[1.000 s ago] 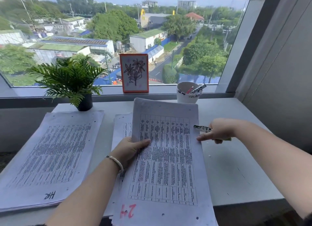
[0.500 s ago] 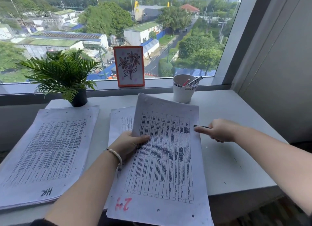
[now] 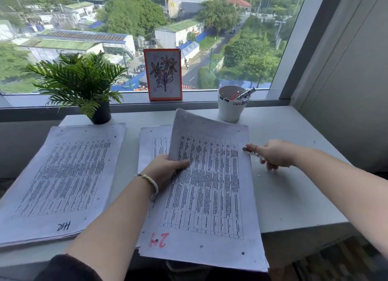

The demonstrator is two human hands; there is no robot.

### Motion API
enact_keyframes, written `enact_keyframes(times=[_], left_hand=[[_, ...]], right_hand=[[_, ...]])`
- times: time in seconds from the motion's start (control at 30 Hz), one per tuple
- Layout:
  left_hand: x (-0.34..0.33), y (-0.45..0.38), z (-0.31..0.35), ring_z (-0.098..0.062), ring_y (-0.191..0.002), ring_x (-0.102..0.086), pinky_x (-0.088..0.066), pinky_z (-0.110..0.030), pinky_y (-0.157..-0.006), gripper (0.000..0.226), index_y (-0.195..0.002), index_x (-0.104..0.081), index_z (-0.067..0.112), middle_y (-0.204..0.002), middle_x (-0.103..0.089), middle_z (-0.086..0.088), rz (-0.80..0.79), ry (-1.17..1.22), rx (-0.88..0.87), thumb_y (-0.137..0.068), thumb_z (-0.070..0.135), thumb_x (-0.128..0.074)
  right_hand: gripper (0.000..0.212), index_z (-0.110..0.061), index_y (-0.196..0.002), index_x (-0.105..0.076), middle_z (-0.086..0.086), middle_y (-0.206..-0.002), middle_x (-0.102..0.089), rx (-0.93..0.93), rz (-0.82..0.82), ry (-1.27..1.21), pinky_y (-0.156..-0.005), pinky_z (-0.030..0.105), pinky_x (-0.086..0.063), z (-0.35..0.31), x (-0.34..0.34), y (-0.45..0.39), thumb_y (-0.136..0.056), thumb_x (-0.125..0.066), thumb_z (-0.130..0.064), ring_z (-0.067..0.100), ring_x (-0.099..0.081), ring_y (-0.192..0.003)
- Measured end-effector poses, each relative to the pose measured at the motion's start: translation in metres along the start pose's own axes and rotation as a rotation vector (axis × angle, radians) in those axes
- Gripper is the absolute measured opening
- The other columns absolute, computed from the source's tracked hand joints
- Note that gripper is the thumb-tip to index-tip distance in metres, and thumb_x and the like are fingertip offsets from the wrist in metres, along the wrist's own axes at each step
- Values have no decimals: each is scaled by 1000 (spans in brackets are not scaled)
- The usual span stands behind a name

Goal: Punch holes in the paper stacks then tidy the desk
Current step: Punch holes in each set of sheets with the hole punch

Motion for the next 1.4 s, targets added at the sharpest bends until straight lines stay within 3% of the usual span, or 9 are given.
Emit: enact_keyframes(times=[0.33, 0.47, 0.53, 0.63, 0.7, 0.87, 1.0, 1.27, 1.4], left_hand=[[-5, 6, 13, -31, -94, -67, -55, -42, -85, 33, -103, -67, 0, -92, -72, -11, 68, -94, -15, -75, 15, -78], [3, 4, 41, -29, -123, -50, -41, -45, -104, 115, -145, -28, 13, -137, -48, -12, 321, -579, -160, -53, 53, -85], [-4, 4, 68, -28, -133, -35, -33, -47, -110, 124, -150, -11, 24, -148, -29, -10, 415, -891, -356, -54, 59, -82], [-36, -1, 116, -19, -142, -22, -16, -52, -116, 117, -150, -10, 28, -154, -23, 1, 292, -1280, -618, -59, 62, -76], [-62, -7, 141, -16, -136, -35, -21, -48, -115, 107, -146, -24, 28, -146, -41, 5, 103, -1365, -627, -59, 58, -79], [-115, -20, 152, -18, -100, -57, -49, -29, -82, 68, -116, -61, 20, -107, -61, 1, -134, -1561, -548, -58, 47, -85], [-131, -25, 145, -14, -66, -55, -41, -21, -52, 38, -78, -66, 21, -65, -56, 5, -95, -1599, -585, -59, 49, -82], [-124, -32, 144, -23, -82, -63, -55, -31, -75, 35, -80, -67, 19, -91, -68, -5, -16, -1560, -580, -64, 48, -80], [-117, -29, 147, -23, -82, -61, -52, -30, -74, 36, -81, -65, 17, -86, -66, -5, -21, -1530, -565, -68, 46, -80]], right_hand=[[46, -20, -93, -63, 1, -85, -68, 116, 51, 43, -76, 29, -49, 2, 2, 0, -85, -54, -64, 16, -61, -77], [47, -25, -83, -59, -4, -84, -63, 146, 127, 70, -72, 30, -46, -1, 4, 2, -83, -50, -71, 19, -59, -83], [51, -25, -79, -57, -8, -79, -60, 162, 185, 136, -64, 29, -42, -3, 6, 5, -82, -45, -74, 17, -57, -79], [50, -26, -76, -54, -11, -76, -57, 221, 287, 245, -56, 27, -34, -3, 6, 11, -85, -40, -74, 19, -55, -80], [48, -28, -79, -54, -10, -78, -56, 260, 334, 307, -56, 27, -31, -2, 5, 14, -86, -38, -72, 19, -53, -82], [51, -27, -78, -50, -7, -81, -53, 336, 406, 346, -55, 28, -30, 0, 1, 17, -86, -33, -74, 20, -50, -82], [50, -28, -71, -44, -7, -86, -58, 372, 420, 349, -56, 28, -31, 4, -3, 14, -86, -34, -75, 21, -54, -86], [49, -28, -88, -56, -5, -88, -56, 406, 496, 442, -63, 29, -36, -1, -9, 17, -87, -35, -72, 21, -57, -94], [58, -24, -81, -52, -6, -82, -56, 336, 314, 419, -59, 29, -33, 0, -13, 19, -81, -37, -79, 21, -55, -87]])
Point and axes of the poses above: each hand's wrist, its own y-axis away from the middle knuckle, its own x-axis out of the back of the hand, z = x × y, the point moved 1 cm from there along -y, towards the middle knuckle
